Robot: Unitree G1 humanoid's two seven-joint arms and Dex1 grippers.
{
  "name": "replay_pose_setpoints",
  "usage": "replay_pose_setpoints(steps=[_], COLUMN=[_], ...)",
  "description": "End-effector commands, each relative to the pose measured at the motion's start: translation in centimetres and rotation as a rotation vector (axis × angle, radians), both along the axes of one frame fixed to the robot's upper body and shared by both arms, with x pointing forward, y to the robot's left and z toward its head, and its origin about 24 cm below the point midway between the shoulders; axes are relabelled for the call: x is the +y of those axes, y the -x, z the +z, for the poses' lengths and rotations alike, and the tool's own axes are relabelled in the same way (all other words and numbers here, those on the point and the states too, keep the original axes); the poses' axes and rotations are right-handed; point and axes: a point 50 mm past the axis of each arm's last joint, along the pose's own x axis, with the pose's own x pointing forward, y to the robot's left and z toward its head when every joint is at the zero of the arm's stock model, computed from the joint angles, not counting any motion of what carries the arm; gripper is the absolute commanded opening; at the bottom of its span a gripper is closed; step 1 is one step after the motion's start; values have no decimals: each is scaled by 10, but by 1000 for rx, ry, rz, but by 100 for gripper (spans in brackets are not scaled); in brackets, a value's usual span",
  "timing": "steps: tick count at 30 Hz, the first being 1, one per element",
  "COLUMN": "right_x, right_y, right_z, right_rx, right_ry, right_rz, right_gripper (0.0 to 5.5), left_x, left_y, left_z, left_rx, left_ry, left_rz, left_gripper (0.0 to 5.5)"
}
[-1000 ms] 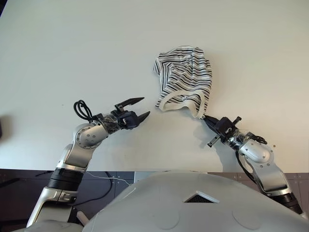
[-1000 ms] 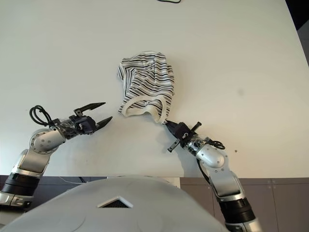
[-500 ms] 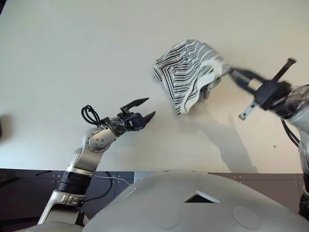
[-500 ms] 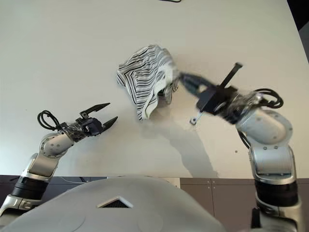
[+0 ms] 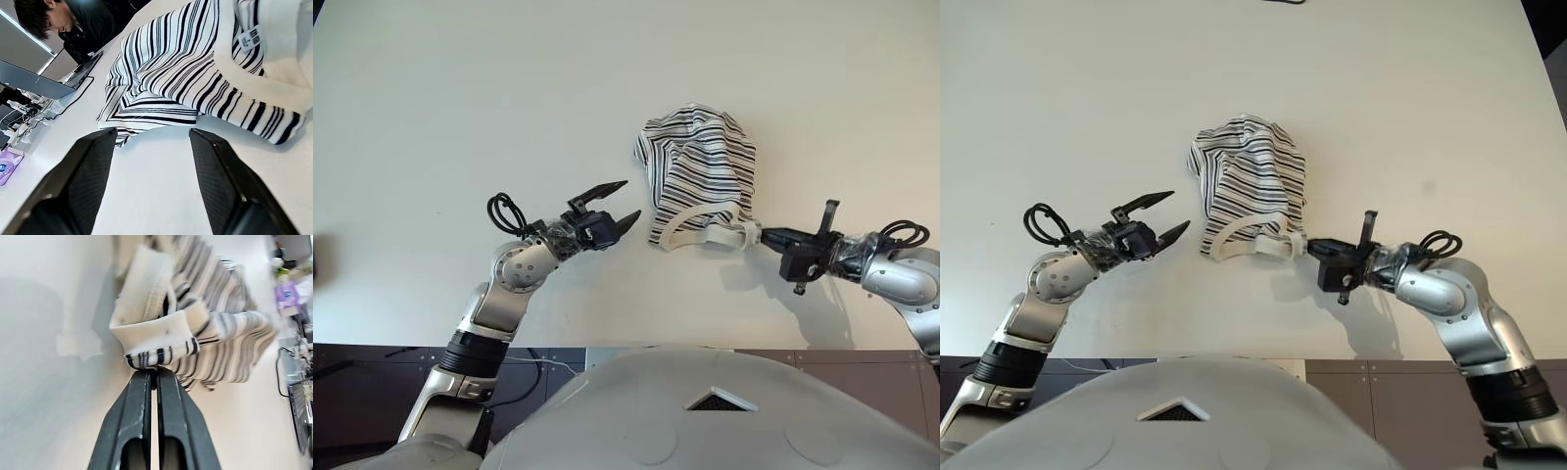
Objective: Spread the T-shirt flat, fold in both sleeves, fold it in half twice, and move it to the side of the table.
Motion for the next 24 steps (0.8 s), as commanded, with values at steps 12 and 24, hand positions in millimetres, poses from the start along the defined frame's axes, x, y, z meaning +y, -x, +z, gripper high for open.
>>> replay_pose_setpoints(steps=[12, 24], right_x=[33, 37], right_y=[37, 28], right_z=[-7, 4], right_rx=[83, 102], right_ry=[343, 59], right_rz=[594, 311], right_gripper=[13, 72], left_x=[6, 5], left_y=[-12, -11], left_z=[-1, 3], left_rx=[17, 10], left_ry=[-45, -51], left_rz=[-6, -27], left_gripper=[275, 275])
